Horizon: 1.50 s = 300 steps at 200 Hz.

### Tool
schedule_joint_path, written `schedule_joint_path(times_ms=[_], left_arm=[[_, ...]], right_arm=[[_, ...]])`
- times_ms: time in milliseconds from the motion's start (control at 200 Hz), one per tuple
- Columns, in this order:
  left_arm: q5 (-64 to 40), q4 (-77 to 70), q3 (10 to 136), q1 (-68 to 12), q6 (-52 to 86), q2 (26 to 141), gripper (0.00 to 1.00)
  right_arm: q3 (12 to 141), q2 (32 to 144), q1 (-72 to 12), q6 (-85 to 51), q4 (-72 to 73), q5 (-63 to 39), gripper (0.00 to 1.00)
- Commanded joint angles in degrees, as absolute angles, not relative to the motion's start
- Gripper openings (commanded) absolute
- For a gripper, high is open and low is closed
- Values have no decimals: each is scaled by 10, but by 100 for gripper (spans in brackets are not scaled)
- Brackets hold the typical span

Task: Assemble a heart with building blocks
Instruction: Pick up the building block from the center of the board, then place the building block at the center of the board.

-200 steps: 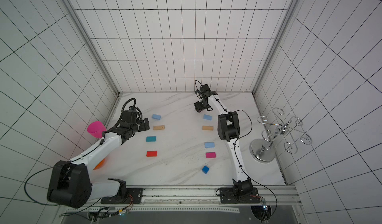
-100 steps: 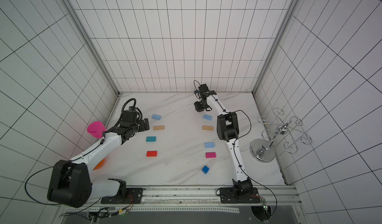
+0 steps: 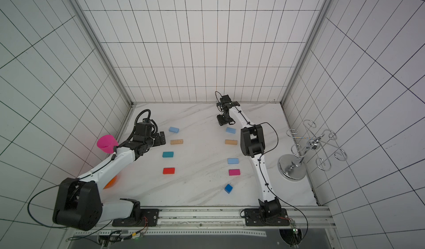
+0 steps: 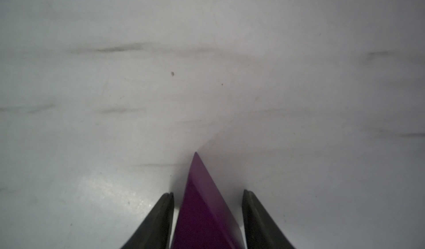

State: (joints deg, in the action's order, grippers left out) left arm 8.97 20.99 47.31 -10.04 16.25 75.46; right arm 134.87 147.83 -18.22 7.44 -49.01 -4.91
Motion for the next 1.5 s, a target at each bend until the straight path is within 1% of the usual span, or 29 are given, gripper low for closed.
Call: schedule_joint_path(times_ms=[0,35,230,320,390,470,555,645,934,1139,1494], left_arm=[[95,202,466,-98,159,748,99],[94,201,465,-98,159,748,99],[93,202,463,-98,159,748,99],[91,201,463,-98,160,747,99],[88,201,462,-98,160,748,99],[85,200,458,-98,161,748,99],[83,198,454,-98,163,748,99],[78,195,451,-98,166,750,99],[80,196,448,-99,163,751,99],[87,196,439,-99,160,747,99],[88,186,438,-99,161,759,99]], right_arm=[[1362,1496,-191,69,-520,-42,41],[1361,1495,-190,70,-521,-43,38],[1357,1475,-199,103,-530,-71,15],[1357,1454,-207,135,-534,-89,11],[1360,1440,-211,194,-541,-140,6],[1371,1431,-213,266,-559,-189,2],[1372,1425,-219,302,-569,-192,0],[1368,1427,-226,321,-579,-185,0],[1358,1451,-263,316,-564,-158,1],[1359,1463,-275,314,-553,-182,0],[1346,1482,-276,318,-544,-187,0]])
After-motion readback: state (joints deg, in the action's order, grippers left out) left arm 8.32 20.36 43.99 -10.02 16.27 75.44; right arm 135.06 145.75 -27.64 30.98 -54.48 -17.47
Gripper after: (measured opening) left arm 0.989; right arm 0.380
